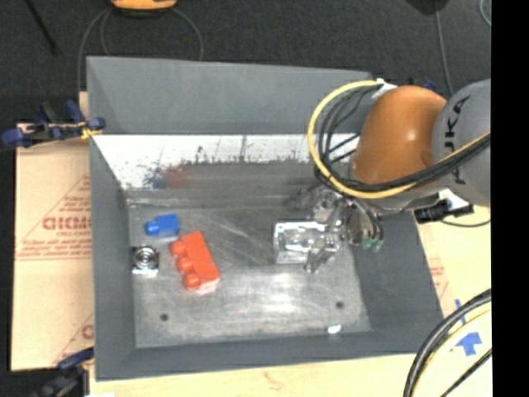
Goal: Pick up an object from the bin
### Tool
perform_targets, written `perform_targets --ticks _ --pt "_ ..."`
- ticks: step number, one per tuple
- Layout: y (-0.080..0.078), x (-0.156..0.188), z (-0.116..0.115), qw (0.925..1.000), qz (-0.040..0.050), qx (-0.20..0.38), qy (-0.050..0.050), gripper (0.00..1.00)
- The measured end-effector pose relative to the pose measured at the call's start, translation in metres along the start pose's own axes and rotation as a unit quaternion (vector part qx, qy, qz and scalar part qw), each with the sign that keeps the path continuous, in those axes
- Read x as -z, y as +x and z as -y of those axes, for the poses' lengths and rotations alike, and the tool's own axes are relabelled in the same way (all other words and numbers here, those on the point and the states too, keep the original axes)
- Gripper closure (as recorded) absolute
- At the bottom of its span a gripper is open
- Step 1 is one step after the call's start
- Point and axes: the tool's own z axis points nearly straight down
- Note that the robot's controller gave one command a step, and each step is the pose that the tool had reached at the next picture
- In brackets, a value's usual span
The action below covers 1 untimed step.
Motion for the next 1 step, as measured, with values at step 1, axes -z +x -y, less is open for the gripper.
perform_targets --ticks 1 --pt "-0.0030 0.0797 -0.0053 1.0000 -0.0005 -0.010 0.000 1.00"
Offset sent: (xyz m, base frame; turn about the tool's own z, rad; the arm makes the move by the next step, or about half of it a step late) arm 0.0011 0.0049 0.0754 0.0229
